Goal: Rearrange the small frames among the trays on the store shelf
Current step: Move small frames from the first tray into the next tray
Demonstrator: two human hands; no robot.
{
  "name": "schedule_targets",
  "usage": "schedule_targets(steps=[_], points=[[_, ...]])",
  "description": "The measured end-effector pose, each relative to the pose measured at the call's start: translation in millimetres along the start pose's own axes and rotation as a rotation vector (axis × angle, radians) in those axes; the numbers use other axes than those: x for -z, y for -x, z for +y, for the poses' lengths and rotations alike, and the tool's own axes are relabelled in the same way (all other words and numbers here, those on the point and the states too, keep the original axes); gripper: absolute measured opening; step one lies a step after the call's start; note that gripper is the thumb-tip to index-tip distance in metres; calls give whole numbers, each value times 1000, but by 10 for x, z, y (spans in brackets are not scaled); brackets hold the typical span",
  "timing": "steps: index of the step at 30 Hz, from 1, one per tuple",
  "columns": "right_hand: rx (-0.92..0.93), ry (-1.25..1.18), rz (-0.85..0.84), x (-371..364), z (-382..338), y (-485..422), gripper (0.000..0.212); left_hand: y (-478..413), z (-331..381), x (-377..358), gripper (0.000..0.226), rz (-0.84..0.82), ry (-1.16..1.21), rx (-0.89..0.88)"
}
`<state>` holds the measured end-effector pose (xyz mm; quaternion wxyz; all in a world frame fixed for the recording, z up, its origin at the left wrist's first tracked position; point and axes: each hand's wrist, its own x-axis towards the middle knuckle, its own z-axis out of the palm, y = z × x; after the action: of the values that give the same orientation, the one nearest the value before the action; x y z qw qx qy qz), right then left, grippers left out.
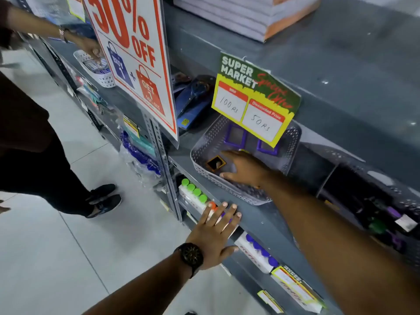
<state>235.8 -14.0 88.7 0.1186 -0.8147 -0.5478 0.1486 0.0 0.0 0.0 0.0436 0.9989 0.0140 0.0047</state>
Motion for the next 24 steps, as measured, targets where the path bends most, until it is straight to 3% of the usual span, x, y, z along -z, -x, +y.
schedule_targets(steps=[6, 10, 19, 24], points=[[-32, 90, 87, -88, -78, -236, 64, -27, 6, -32, 85, 11, 16, -11], [-42, -24, 180, -173, -114, -271, 44, -28, -27, -75, 85, 1, 11, -10], [-199, -324, 528, 46, 100, 456, 56, -40, -25, 25, 89, -105, 29, 12], [-302, -363, 522, 284, 384, 1360, 55, -51, 11, 102, 91, -129, -18, 27]])
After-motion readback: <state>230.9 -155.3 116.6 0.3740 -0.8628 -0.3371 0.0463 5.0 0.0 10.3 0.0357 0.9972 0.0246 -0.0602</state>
